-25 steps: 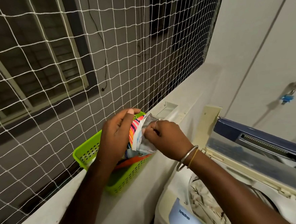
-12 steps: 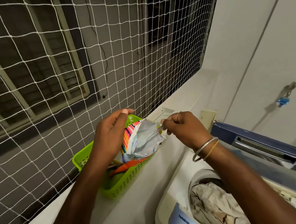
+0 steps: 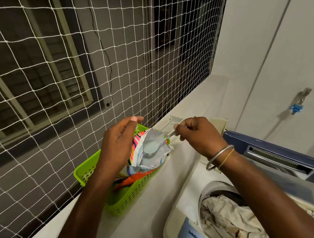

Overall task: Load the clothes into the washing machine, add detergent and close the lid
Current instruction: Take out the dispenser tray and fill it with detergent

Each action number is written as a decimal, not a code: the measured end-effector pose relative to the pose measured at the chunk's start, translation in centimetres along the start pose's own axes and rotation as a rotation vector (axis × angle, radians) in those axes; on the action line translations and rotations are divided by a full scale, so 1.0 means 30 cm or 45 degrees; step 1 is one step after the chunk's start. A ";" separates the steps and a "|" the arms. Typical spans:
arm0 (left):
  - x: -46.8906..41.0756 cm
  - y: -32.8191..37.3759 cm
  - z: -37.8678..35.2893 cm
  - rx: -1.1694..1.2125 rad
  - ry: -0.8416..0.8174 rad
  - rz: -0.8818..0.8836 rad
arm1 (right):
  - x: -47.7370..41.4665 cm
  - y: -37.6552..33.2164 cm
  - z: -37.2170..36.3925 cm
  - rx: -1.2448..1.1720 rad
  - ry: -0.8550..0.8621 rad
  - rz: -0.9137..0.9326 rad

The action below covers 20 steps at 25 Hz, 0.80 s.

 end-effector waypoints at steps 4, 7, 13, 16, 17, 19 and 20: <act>-0.012 -0.004 0.005 -0.011 -0.003 0.015 | -0.015 0.006 -0.004 -0.059 -0.036 -0.063; -0.028 -0.012 0.000 -0.017 -0.011 0.035 | -0.037 0.006 0.012 -0.184 -0.043 -0.150; -0.076 -0.038 -0.014 -0.024 -0.038 0.126 | -0.111 -0.039 0.135 -0.301 -0.021 -0.239; -0.097 -0.051 -0.027 -0.001 -0.053 0.158 | -0.185 -0.018 0.177 -0.289 0.000 -0.311; -0.100 -0.052 -0.029 0.001 -0.054 0.153 | -0.216 0.001 0.178 -0.281 0.016 -0.337; -0.112 -0.061 -0.038 0.004 -0.082 0.126 | -0.283 0.052 0.165 -0.256 0.047 -0.391; -0.113 -0.061 -0.041 -0.015 -0.104 0.116 | -0.314 0.082 0.152 -0.240 0.054 -0.418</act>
Point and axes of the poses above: each hand's wrist, its own x-axis away from the middle knuckle, its own z-axis out of the back of the hand, y = z × x, the point moved 7 cm from there along -x, towards the middle knuckle, and after that the axes turned 12 degrees about y, right-handed, at the moved point
